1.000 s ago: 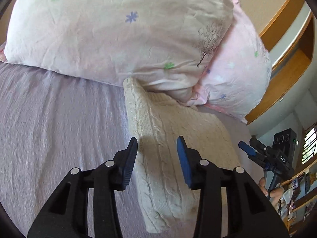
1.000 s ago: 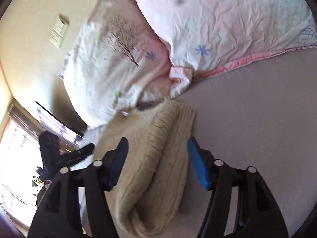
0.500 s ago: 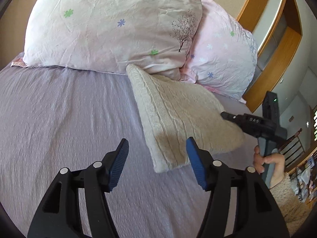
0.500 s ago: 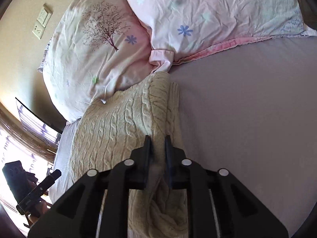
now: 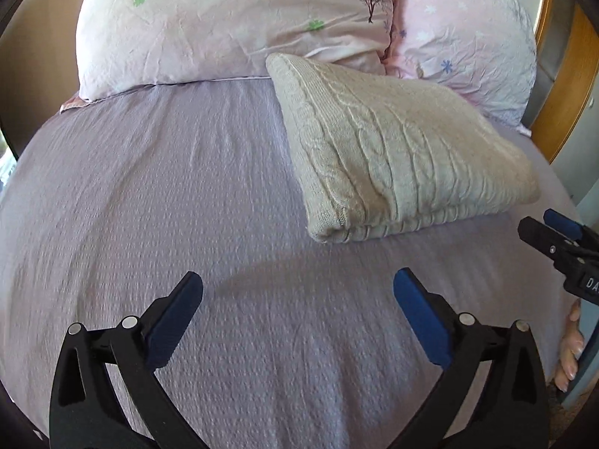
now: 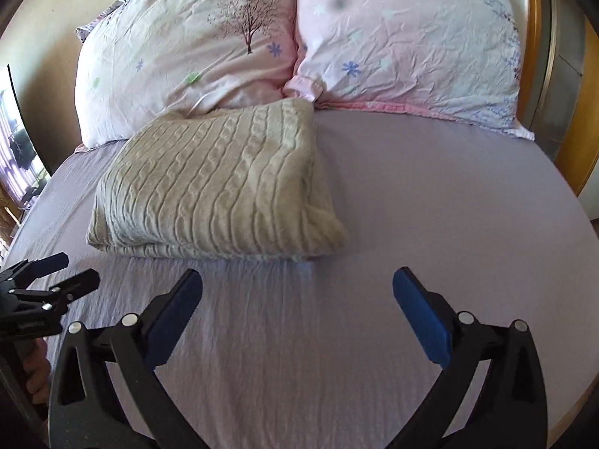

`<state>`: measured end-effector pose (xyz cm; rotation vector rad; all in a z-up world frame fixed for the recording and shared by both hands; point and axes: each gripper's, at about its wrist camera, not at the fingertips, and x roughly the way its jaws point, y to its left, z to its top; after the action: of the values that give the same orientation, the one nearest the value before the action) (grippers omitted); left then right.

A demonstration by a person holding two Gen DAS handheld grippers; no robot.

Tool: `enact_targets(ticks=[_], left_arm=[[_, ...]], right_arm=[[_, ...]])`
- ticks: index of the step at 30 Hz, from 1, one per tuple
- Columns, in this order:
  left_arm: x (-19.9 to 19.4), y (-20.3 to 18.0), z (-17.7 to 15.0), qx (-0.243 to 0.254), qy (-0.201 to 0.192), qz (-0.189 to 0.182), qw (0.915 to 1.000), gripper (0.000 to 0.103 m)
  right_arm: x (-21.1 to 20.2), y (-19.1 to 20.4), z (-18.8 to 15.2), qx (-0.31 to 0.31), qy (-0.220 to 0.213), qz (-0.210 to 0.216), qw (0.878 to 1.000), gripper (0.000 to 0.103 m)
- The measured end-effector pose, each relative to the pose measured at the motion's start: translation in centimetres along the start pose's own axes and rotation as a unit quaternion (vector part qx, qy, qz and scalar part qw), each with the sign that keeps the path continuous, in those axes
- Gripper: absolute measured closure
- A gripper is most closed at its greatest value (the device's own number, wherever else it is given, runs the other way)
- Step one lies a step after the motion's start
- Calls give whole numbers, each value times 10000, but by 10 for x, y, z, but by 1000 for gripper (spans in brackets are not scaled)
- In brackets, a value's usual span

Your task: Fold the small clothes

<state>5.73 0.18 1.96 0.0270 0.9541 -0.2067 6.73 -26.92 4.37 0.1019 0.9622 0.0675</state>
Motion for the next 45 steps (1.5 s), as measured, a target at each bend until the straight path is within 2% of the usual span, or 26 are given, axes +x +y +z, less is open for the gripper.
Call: enact_targets(ticks=[2,8,14,45], left_arm=[[3,-3,1,65,15,-30,10000,1],[4,-8,3,243,53,217,9995,1],[6,-9,0,298,65,293,9991,1],[7,-10,0,298,59,305,9991,1]], right_arm=[[9,5,-1,67,110,-21,9999,2],[24,23,-5,-158,421,-238,9987,2],[25,29,-9,-298,473,-442,9975,2],[23,29,-9,-315,476,-411,9975,2]])
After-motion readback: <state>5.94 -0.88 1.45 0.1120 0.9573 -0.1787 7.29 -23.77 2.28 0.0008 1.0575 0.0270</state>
